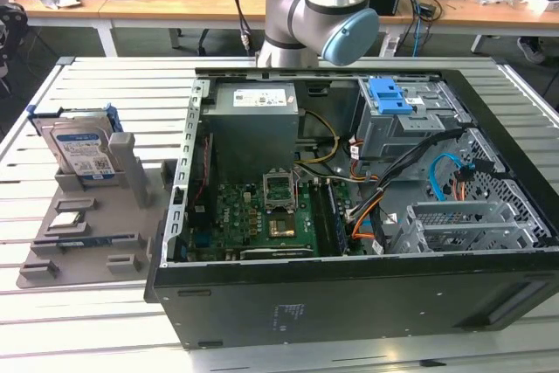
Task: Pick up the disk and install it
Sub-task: 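Pick up the disk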
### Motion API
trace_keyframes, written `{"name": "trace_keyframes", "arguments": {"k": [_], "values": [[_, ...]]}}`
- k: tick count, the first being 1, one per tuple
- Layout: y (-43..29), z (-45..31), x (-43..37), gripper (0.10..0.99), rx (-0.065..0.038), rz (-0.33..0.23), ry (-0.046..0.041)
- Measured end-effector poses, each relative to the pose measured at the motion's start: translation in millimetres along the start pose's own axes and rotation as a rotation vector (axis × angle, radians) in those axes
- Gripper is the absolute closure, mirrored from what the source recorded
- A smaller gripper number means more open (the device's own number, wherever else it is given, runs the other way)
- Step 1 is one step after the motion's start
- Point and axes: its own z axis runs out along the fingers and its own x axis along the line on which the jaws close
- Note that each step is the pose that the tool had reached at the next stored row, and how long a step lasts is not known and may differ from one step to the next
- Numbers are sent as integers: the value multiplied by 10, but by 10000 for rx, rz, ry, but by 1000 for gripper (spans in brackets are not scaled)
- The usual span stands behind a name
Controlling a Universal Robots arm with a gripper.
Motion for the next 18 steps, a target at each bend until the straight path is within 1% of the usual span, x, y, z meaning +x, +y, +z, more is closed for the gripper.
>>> {"name": "trace_keyframes", "arguments": {"k": [18], "values": [[0,0,0,980,-26,-1137,41]]}}
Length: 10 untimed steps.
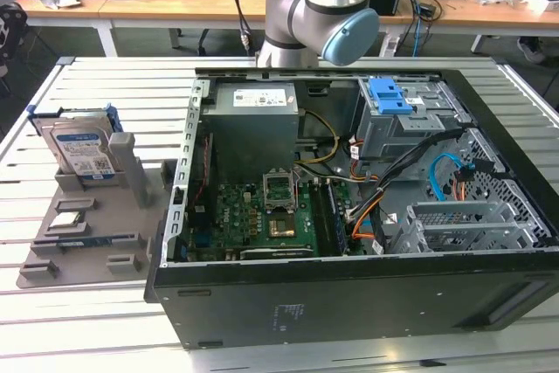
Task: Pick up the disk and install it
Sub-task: 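Pick up the disk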
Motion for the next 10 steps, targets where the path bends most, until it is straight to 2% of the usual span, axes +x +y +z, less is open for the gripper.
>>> {"name": "trace_keyframes", "arguments": {"k": [10], "values": [[0,0,0,980,-20,-893,32]]}}
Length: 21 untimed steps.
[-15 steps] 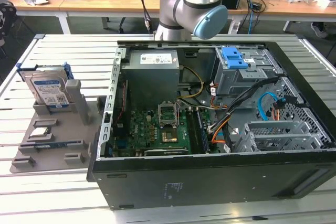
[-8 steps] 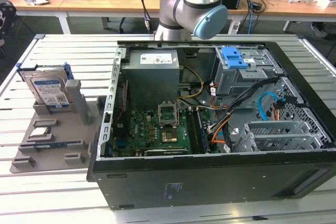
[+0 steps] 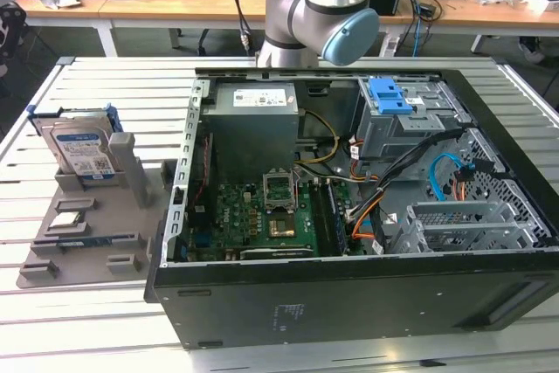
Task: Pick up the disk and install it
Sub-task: 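Pick up the disk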
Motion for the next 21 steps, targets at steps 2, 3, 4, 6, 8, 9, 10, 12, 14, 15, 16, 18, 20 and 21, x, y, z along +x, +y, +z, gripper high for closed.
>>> {"name": "trace_keyframes", "arguments": {"k": [2,3,4,6,8,9,10,12,14,15,16,18,20,21], "values": [[0,0,0,980,-5,-231,8],[0,0,0,980,-6,-291,10],[0,0,0,980,-8,-362,13],[0,0,0,980,-13,-557,20],[0,0,0,980,-16,-724,26],[0,0,0,980,-19,-844,30],[0,0,0,980,-21,-933,33],[0,0,0,980,-23,-1043,37],[0,0,0,980,-26,-1145,41],[0,0,0,980,-28,-1263,45],[0,0,0,980,-30,-1349,48],[0,0,0,980,-34,-1531,54],[0,0,0,980,-37,-1640,59],[0,0,0,980,-38,-1716,61]]}}
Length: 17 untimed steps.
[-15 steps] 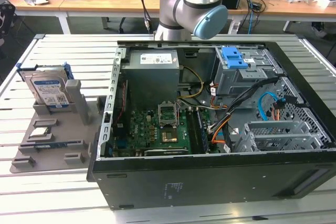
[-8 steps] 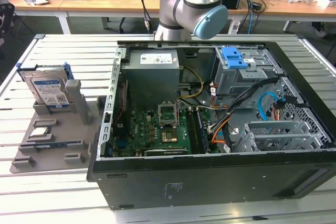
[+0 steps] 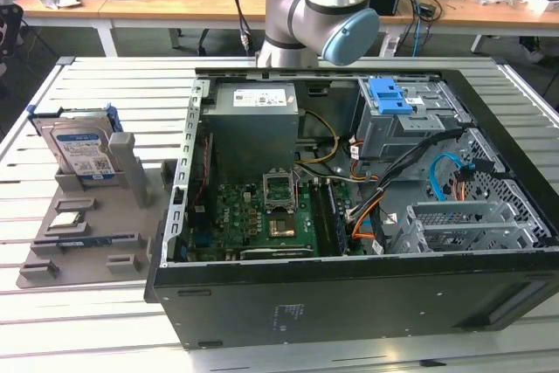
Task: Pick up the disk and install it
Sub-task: 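Pick up the disk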
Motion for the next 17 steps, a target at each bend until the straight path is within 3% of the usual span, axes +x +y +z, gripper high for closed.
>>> {"name": "trace_keyframes", "arguments": {"k": [17], "values": [[0,0,0,980,-31,-1371,48]]}}
